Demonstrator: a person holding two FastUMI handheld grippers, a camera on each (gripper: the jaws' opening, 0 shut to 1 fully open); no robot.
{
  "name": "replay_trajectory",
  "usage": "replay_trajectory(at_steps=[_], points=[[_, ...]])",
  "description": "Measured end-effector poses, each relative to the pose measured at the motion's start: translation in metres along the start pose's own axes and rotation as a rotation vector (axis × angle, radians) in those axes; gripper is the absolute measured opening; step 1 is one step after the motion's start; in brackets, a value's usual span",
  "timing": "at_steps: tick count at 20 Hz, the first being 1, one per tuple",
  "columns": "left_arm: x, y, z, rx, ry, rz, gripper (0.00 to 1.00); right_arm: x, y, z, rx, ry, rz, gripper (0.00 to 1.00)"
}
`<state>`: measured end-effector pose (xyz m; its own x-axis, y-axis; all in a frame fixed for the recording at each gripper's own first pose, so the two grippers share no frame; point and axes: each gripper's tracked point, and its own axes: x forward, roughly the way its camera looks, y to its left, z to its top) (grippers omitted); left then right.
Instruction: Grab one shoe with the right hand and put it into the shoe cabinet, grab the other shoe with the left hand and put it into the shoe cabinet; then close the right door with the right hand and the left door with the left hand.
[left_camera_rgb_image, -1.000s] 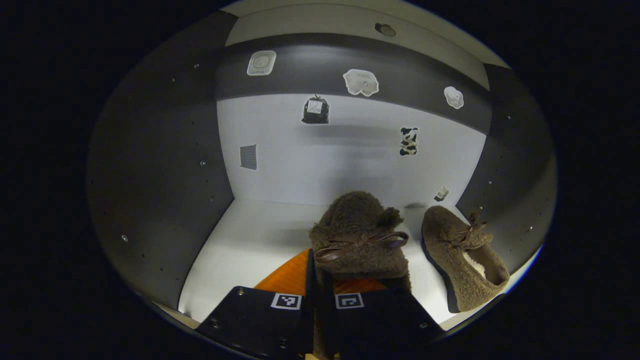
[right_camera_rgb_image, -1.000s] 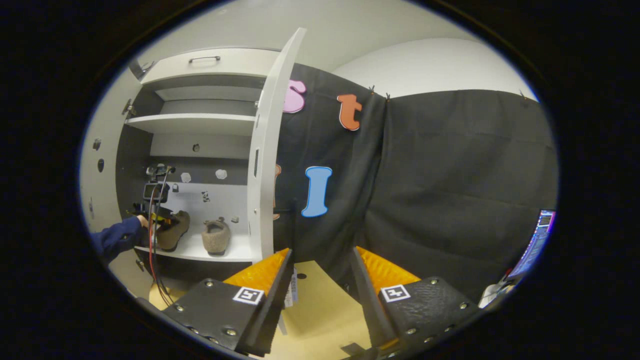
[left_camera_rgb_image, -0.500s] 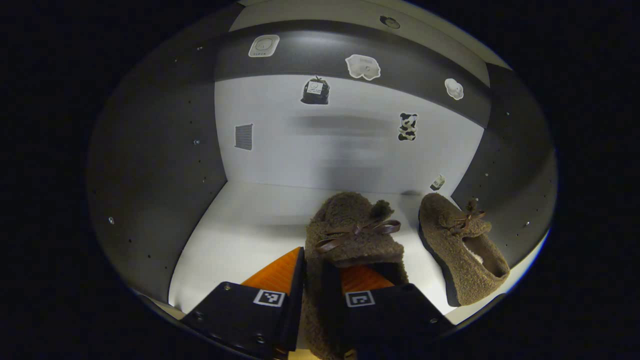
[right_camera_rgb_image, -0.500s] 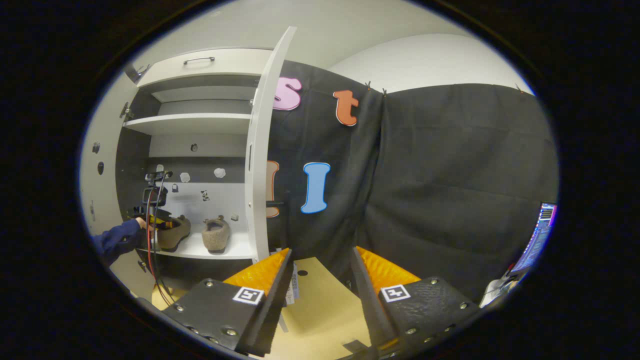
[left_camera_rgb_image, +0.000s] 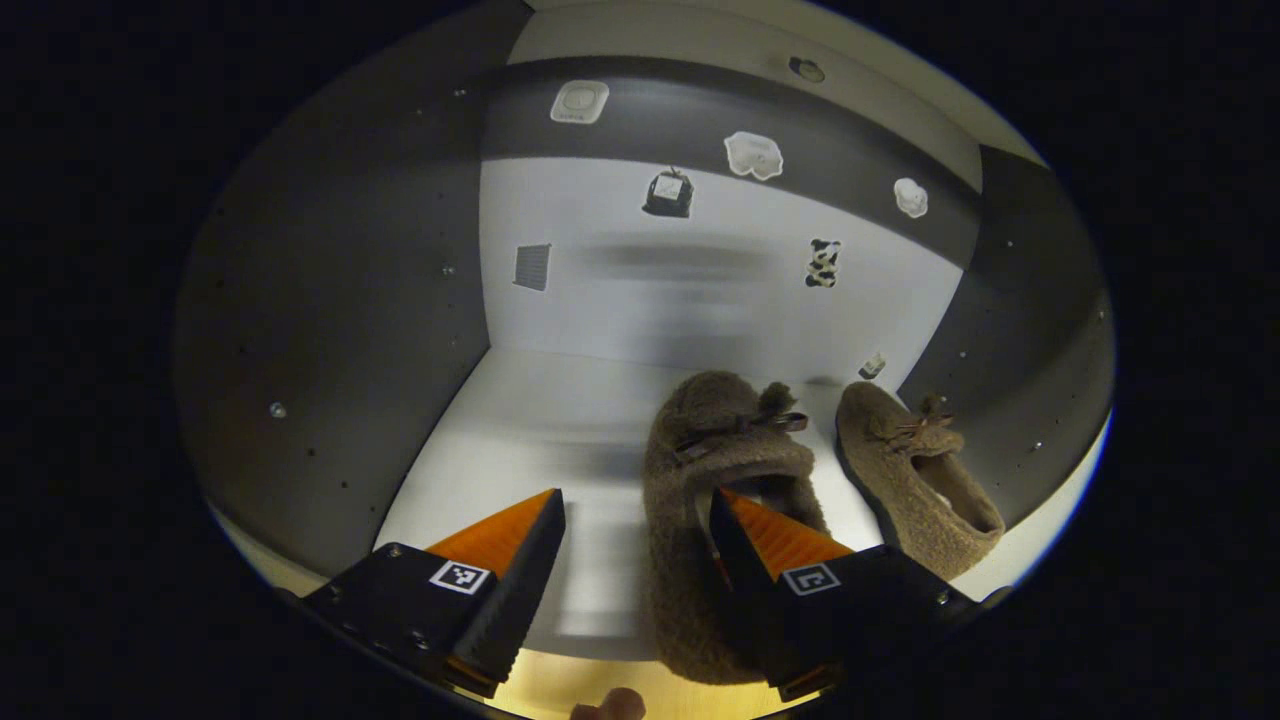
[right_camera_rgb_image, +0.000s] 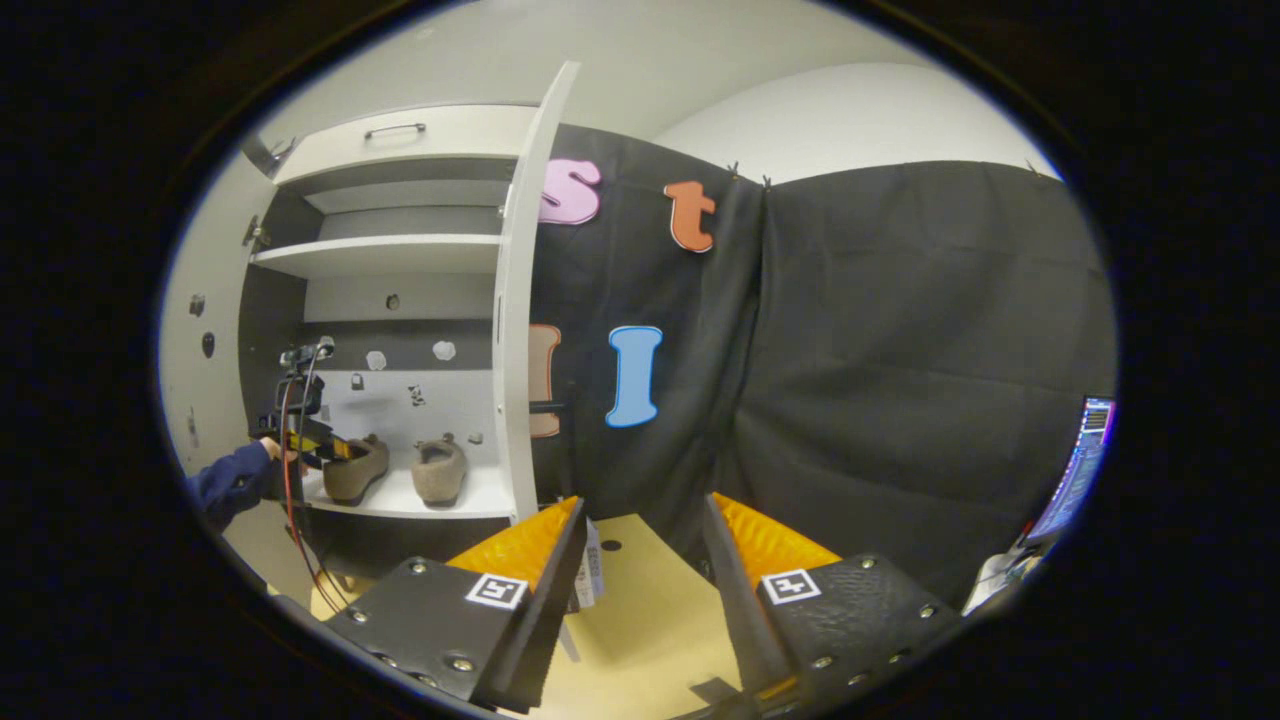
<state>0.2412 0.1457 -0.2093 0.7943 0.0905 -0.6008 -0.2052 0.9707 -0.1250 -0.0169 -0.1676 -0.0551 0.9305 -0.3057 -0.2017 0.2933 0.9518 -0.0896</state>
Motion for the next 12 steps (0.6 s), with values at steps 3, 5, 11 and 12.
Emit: replay_trajectory(at_steps=[3, 5, 11, 12], points=[[-0.029, -0.007, 0.01, 0.012, -0.062, -0.023, 0.91, 0.004, 0.003, 0.004, 0.008, 0.0, 0.025, 0.7], [-0.053, -0.019, 0.02, 0.029, -0.113, -0.071, 0.91, 0.009, 0.006, 0.006, 0.008, -0.001, 0.04, 0.7], [-0.143, -0.045, 0.056, 0.158, -0.291, -0.173, 0.9, 0.032, 0.015, 0.011, -0.011, 0.0, 0.082, 0.77], [-0.157, -0.05, 0.06, 0.163, -0.316, -0.192, 0.9, 0.037, 0.016, 0.012, -0.013, -0.002, 0.086, 0.77]])
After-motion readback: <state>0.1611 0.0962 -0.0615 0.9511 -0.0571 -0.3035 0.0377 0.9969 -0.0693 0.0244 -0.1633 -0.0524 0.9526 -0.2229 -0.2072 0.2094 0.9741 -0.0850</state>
